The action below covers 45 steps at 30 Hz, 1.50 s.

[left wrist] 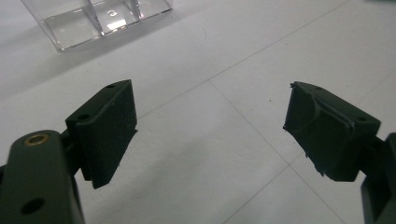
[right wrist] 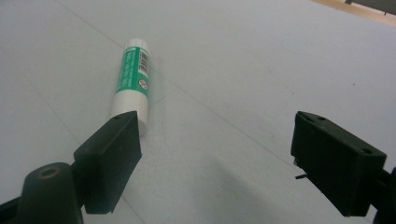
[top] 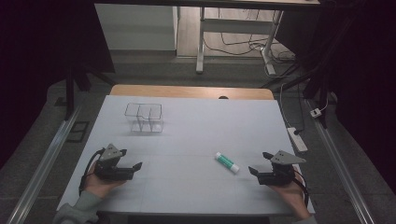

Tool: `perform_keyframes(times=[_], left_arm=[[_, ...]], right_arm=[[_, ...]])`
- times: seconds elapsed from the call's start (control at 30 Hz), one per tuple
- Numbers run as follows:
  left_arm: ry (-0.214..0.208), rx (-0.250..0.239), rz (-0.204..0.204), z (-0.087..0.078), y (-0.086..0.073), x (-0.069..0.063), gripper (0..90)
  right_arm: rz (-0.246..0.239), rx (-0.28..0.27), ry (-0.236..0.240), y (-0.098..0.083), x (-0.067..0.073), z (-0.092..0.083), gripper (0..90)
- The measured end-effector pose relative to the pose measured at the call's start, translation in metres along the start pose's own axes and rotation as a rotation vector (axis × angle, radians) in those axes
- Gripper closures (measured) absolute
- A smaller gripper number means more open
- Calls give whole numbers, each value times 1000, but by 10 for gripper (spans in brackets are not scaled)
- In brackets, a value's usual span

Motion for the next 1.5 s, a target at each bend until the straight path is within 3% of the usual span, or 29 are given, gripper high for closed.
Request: perform_keyframes(times=[0.3,0.53,1.07,1.23,1.5], left_arm=[[21,8,27,2,-1,1,173],[29,13,24,3,-2,4,178],[40,14,42,4,-2,5,187],[51,14,88,6,2,2,188],[46,7,85,9,12,5,197]], right_arm=[[-2,3,-19,-1,0,-2,161],[-23,29,-24,-3,2,1,166],[-2,25,-15,-4,3,1,178],[8,18,-9,-3,3,2,182],[15,23,-12,-4,2,2,184]])
Point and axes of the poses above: each handheld gripper's, and its own axes: z roughly forward along the jaws, y roughly out of its top, x roughly to its left, the point moved 5 cm from there along z, roughly forward along the jaws, and after that the axes turned 12 degrees about -z, right-handed, at the moved point
